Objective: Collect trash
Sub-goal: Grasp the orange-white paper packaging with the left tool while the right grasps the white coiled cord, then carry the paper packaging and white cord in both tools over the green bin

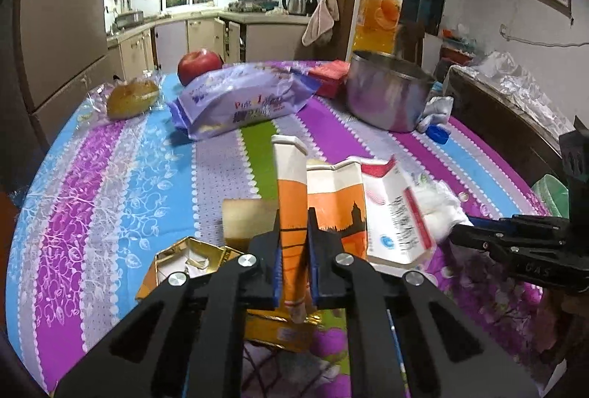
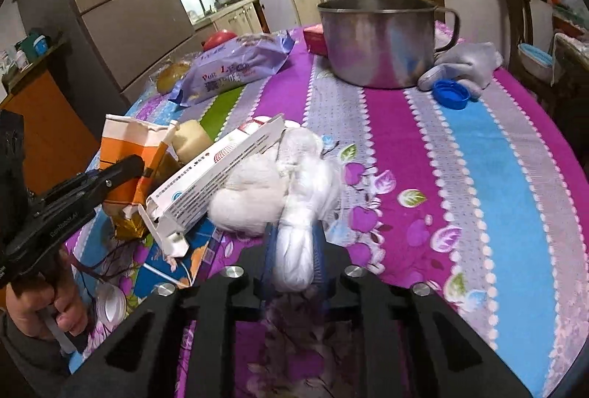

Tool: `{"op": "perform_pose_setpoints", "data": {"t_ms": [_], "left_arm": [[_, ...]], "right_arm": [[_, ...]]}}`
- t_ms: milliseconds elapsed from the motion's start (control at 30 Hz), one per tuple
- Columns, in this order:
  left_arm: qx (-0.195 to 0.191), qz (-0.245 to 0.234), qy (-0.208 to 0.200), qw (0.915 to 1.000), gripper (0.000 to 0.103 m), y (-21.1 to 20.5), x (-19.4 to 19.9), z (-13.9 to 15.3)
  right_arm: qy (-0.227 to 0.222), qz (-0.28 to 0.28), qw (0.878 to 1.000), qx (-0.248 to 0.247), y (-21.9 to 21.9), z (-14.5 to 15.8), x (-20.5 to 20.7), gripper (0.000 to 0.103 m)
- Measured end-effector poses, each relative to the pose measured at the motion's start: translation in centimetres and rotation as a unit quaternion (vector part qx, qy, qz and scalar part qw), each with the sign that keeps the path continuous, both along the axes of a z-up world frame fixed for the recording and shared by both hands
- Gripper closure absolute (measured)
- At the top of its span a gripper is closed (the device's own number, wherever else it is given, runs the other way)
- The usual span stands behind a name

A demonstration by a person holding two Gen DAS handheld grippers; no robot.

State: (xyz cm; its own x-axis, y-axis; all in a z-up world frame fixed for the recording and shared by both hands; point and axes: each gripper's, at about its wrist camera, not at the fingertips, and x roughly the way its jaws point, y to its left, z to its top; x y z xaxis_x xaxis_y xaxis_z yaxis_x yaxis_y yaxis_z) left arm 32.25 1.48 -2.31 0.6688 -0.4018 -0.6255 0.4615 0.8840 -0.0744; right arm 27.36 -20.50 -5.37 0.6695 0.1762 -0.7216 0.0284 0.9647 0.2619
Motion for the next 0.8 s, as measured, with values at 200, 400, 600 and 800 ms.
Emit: {"op": "perform_pose_setpoints", "data": {"t_ms": [200,400,600,800], "left_arm": [[0.007,0.020,-0.047,0.9987,0.094,-1.0,-3.5,1.9],[0.001,0.033,-0.113,0.9931,0.094,-4.3,-9.5,5.1],[-0.023,0.025,-0.145,0.9888,0.094,-8.6,-14.5,6.9],[-0.034,0.010,-0.158,0.9868,0.094,-12.1,-17.6,8.1]], "right_arm": [[-0.046,-0.012,0.999,-0.022,-1.1,2.0,-3.8,0.083],[-0.126,-0.038,0.987,-0.096,-0.8,5.6,-10.3,0.083],[-0.171,-0.075,0.974,-0.130,-2.7,8.7,-16.5,0.083],[-0.190,-0.107,0.964,-0.151,-5.5,10.8,-21.0,0.083]]}}
